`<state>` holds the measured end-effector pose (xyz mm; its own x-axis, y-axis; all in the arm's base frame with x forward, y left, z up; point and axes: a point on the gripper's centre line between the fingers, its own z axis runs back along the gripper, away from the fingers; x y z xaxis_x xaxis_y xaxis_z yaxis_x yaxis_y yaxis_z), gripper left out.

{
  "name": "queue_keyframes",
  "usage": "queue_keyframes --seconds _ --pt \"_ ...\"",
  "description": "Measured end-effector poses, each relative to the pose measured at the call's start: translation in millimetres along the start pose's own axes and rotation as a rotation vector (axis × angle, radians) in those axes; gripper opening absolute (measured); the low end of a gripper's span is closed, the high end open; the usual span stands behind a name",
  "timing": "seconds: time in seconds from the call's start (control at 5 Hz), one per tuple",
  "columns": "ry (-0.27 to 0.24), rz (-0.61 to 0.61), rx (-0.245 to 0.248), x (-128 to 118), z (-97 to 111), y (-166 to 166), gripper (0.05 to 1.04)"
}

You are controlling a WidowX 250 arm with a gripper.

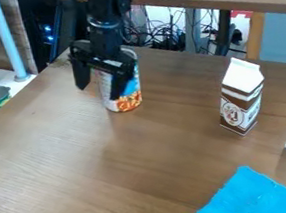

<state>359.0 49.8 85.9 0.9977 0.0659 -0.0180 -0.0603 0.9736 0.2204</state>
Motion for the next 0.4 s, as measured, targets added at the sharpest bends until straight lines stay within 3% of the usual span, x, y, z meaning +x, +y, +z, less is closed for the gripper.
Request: queue_keyframes --seconds 0.2,0.4 --pt "-0.050 0.002 -0.007 -42 29 10 1.001" --pt "-0.079 0.028 -0.028 -92 42 32 1.001"
